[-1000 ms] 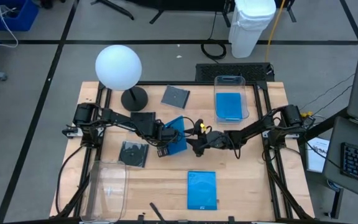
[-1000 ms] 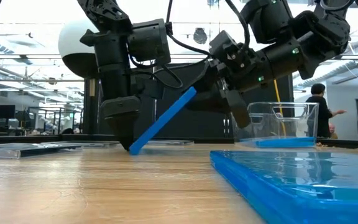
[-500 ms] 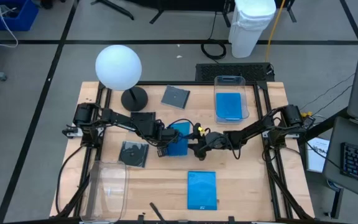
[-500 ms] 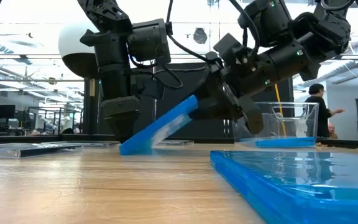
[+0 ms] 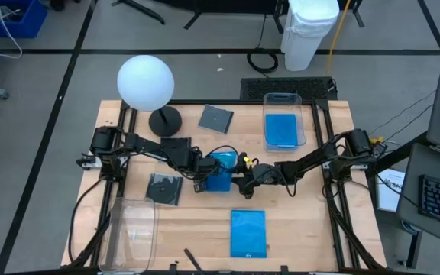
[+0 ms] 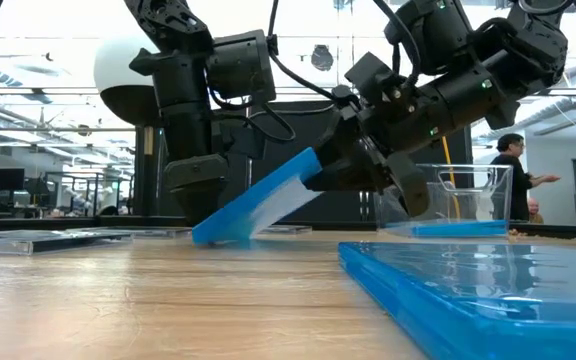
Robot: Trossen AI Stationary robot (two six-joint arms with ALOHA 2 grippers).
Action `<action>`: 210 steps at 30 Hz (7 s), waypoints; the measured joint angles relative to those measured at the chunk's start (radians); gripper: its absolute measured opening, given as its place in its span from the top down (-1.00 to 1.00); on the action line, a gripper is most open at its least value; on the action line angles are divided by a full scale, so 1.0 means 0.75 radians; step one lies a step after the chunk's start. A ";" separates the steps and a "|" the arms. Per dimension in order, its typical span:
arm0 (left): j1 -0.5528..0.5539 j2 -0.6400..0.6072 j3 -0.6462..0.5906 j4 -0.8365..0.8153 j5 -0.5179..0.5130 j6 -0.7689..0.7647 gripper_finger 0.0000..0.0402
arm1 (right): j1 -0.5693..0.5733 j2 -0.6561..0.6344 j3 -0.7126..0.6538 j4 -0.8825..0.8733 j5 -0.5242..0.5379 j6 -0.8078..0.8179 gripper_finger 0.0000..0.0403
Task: Pick & place jewel cases by type
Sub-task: Put the top blue CD case into the top transparent bin
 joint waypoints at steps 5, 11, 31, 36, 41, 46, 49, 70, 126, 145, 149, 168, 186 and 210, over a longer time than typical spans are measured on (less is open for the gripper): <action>0.000 0.000 0.000 0.001 -0.001 -0.001 0.15 | 0.032 0.000 -0.001 -0.031 0.001 0.075 0.46; 0.000 0.000 0.000 0.001 -0.001 -0.002 0.15 | 0.078 0.000 -0.001 -0.057 0.007 0.092 0.65; 0.001 0.003 0.003 0.123 -0.010 0.001 0.15 | 0.140 -0.003 -0.001 -0.078 0.011 0.255 0.73; 0.003 0.008 0.071 -0.008 0.003 -0.029 0.15 | 0.139 -0.003 -0.001 -0.092 0.008 0.260 0.73; -0.006 -0.055 0.082 -0.121 0.018 -0.021 0.15 | 0.136 -0.003 0.002 -0.095 0.012 0.267 0.73; -0.019 -0.184 0.083 -0.130 0.003 -0.012 0.15 | 0.136 -0.003 0.002 -0.100 0.013 0.266 0.73; -0.041 -0.278 0.076 -0.099 -0.046 0.001 0.15 | 0.136 -0.003 0.002 -0.103 0.013 0.266 0.73; -0.216 -1.219 -1.033 1.351 -0.219 0.083 0.15 | 0.136 -0.001 -0.001 -0.077 0.012 0.282 0.73; -0.138 -2.053 -1.458 1.011 -0.313 0.117 0.15 | 0.280 -0.188 -0.002 -0.017 -0.059 0.581 0.74; -0.138 -2.053 -1.458 1.011 -0.312 0.115 0.15 | 0.328 -0.278 -0.002 -0.038 -0.136 0.743 0.87; -0.138 -2.053 -1.458 1.011 -0.312 0.115 0.15 | 0.326 -0.279 -0.002 0.045 -0.347 0.736 0.87; -0.138 -2.053 -1.458 1.011 -0.312 0.116 0.15 | 0.310 -0.280 -0.002 0.184 -1.301 1.155 0.87; -0.138 -2.052 -1.457 1.010 -0.312 0.116 0.15 | 0.343 -0.375 -0.001 -0.215 -1.212 1.158 0.87; -0.138 -2.053 -1.457 1.011 -0.312 0.116 0.15 | 0.211 -1.079 -0.561 0.002 -0.794 1.132 0.87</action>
